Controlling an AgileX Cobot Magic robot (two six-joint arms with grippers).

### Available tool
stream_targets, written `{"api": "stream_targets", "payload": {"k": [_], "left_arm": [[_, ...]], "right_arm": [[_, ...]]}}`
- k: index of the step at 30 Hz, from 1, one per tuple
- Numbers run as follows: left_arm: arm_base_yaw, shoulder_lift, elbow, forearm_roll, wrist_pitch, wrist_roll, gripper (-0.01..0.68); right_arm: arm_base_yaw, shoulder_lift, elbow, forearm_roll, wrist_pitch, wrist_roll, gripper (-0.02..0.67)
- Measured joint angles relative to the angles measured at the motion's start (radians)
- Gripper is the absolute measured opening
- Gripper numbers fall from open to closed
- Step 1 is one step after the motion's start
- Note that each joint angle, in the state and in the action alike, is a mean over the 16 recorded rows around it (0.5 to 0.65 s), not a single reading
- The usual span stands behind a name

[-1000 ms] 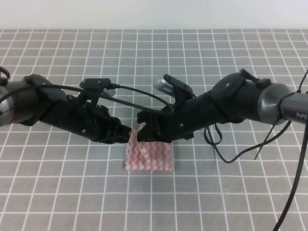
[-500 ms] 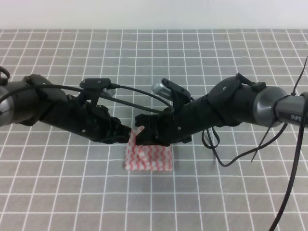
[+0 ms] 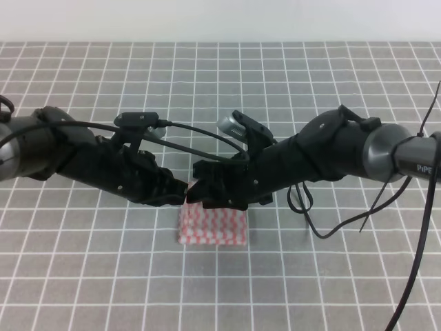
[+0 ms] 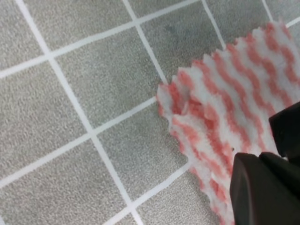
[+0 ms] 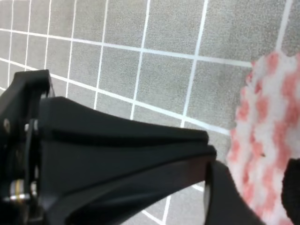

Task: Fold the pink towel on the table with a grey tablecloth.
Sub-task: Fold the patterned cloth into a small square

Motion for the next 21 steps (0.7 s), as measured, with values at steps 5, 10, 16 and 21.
{"api": "stream_targets", "payload": {"k": [5, 10, 16, 21], "left_arm": [[0.0, 0.0, 0.0, -0.012, 0.001, 0.001, -0.002], [-0.001, 0.001, -0.005, -0.033, 0.003, 0.008, -0.002], [-0.005, 0.002, -0.025, -0.056, 0.009, 0.018, -0.002], [-0.017, 0.006, -0.043, -0.055, 0.031, 0.018, -0.002]], "right_arm": [[-0.022, -0.002, -0.019, -0.038, 0.045, 0.002, 0.2], [-0.052, -0.004, -0.038, -0.129, 0.087, 0.022, 0.107], [-0.081, -0.006, -0.054, -0.288, 0.103, 0.091, 0.008], [-0.09, -0.007, -0.054, -0.391, 0.078, 0.148, -0.015]]}}
